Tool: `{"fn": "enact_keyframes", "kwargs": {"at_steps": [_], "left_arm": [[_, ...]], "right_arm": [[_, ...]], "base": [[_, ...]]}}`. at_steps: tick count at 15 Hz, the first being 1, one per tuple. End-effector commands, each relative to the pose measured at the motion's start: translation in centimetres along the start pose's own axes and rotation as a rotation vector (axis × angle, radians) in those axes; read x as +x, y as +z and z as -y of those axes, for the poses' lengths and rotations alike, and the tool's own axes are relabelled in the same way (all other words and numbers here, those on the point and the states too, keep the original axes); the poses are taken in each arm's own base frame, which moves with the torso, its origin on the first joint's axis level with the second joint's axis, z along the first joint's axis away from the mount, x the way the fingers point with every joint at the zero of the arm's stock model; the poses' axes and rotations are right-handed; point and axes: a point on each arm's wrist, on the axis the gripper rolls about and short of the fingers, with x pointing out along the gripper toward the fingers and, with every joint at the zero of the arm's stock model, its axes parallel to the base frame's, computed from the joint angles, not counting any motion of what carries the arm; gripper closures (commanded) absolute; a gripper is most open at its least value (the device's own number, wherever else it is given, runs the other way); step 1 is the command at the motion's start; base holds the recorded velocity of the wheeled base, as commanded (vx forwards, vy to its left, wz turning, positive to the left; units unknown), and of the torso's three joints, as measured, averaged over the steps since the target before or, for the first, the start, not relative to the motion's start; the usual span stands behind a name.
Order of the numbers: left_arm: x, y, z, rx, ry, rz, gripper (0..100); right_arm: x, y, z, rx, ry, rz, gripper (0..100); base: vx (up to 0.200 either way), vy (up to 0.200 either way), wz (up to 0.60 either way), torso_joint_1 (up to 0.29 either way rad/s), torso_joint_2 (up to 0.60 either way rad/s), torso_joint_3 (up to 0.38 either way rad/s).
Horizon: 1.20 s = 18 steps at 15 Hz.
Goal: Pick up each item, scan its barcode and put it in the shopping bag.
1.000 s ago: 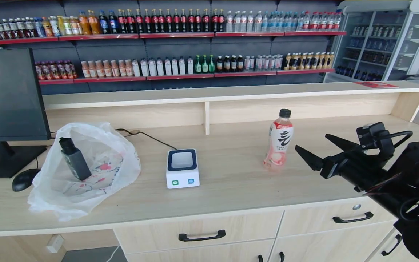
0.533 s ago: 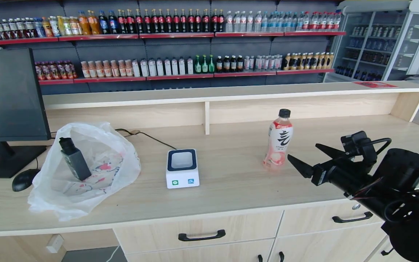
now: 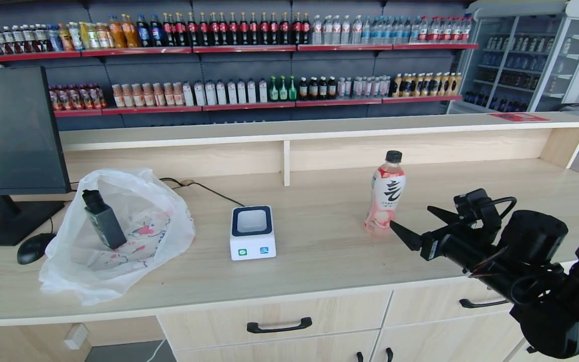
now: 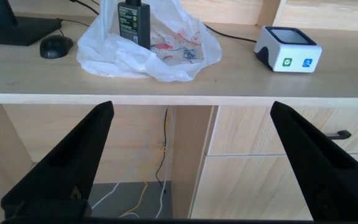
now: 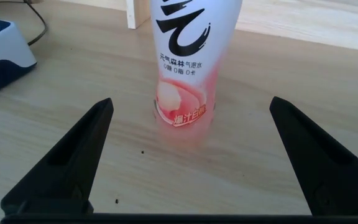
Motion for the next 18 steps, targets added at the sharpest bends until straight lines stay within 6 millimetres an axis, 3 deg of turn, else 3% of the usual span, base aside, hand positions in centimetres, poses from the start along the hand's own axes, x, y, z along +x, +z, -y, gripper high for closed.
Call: {"fn": "enact_keyframes", "kwargs": {"at_steps": [1, 5, 10, 14, 18], "left_arm": [[0.0, 0.0, 0.0, 0.0, 0.001, 0.0, 0], [0.0, 0.0, 0.0, 0.0, 0.001, 0.0, 0], [0.0, 0.0, 0.0, -0.002, 0.001, 0.0, 0], [0.0, 0.0, 0.0, 0.0, 0.001, 0.0, 0], [0.0, 0.0, 0.0, -0.002, 0.001, 0.0, 0]], "right_arm": [[0.6, -0.2, 0.0, -0.002, 0.003, 0.004, 0], [1.8, -0.5, -1.3, -0.004, 0.001, 0.005, 0], [3.3, -1.2, -1.2, -0.004, -0.052, 0.009, 0], [5.0, -1.3, -3.5, 0.027, -0.064, 0.029, 0], [5.9, -1.1, -3.7, 0.05, -0.096, 0.051, 0]], "base": [[0.0, 0.0, 0.0, 0.0, 0.0, 0.0], [0.0, 0.0, 0.0, 0.0, 0.0, 0.0], [0.0, 0.0, 0.0, 0.0, 0.0, 0.0], [0.0, 0.0, 0.0, 0.0, 0.0, 0.0], [0.0, 0.0, 0.0, 0.0, 0.0, 0.0]]}}
